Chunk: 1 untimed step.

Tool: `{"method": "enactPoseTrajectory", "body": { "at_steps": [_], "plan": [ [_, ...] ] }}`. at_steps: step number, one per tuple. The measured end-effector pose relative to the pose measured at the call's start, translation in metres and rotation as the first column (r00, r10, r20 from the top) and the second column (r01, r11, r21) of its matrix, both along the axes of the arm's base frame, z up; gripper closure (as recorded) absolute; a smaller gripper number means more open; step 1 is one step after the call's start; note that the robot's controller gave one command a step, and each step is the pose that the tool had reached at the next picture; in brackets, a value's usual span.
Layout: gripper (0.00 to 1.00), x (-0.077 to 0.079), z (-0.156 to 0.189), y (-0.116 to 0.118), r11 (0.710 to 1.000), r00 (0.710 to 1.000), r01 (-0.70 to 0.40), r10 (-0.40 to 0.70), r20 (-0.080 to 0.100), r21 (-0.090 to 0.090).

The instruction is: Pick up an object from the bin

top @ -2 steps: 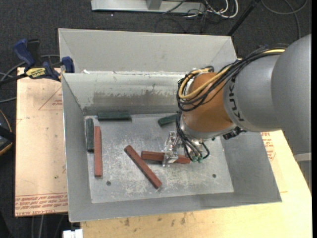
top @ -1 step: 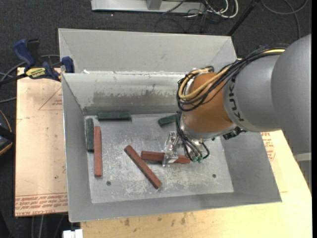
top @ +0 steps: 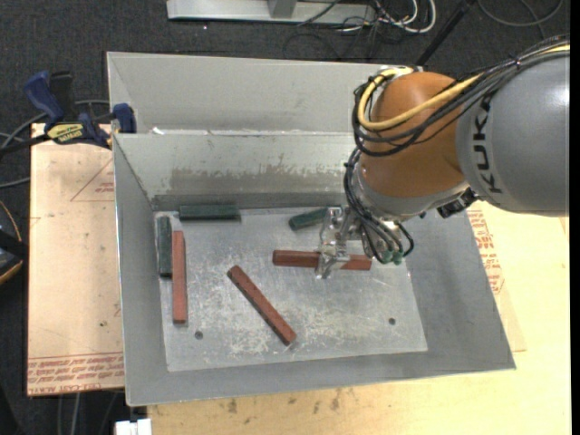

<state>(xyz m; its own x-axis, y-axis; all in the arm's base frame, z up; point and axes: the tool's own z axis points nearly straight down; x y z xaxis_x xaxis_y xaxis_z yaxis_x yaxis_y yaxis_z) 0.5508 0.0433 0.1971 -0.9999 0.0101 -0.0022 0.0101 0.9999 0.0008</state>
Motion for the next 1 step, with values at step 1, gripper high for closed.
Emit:
{"method": "enactPoseTrajectory", "body": {
  "at_steps": [1],
  "plan": [
    [1.00,0.0000,0.0000,0.0000,1.000,1.000,0.000,0.000,0.000,0.000]
  ]
}}
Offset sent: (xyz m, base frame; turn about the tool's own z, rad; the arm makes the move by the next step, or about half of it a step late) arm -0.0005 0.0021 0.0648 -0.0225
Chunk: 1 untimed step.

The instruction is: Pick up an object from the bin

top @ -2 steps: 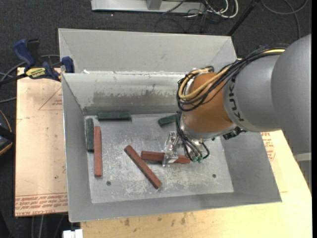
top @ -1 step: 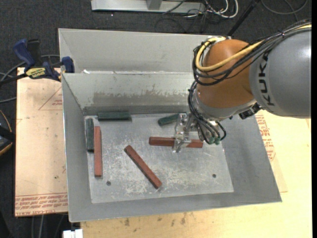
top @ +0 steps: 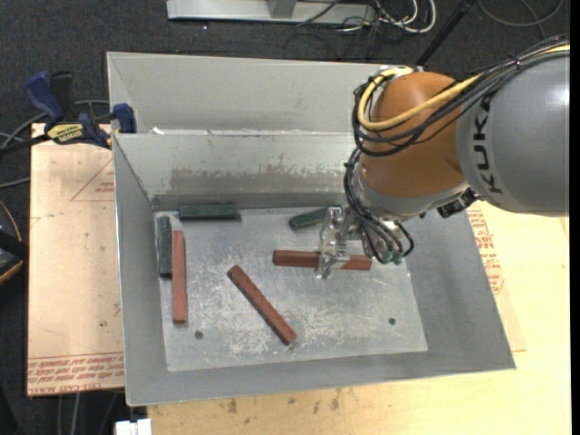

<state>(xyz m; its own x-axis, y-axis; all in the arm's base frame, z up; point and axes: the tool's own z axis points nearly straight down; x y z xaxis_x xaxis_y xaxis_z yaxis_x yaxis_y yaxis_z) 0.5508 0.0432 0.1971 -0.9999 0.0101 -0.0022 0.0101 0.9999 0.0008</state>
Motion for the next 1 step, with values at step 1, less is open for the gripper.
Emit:
{"method": "enactPoseTrajectory", "body": {
  "at_steps": [1],
  "plan": [
    [1.00,0.0003,0.0647,0.0021,1.000,1.000,-0.021,0.021,0.001,0.000]
  ]
}}
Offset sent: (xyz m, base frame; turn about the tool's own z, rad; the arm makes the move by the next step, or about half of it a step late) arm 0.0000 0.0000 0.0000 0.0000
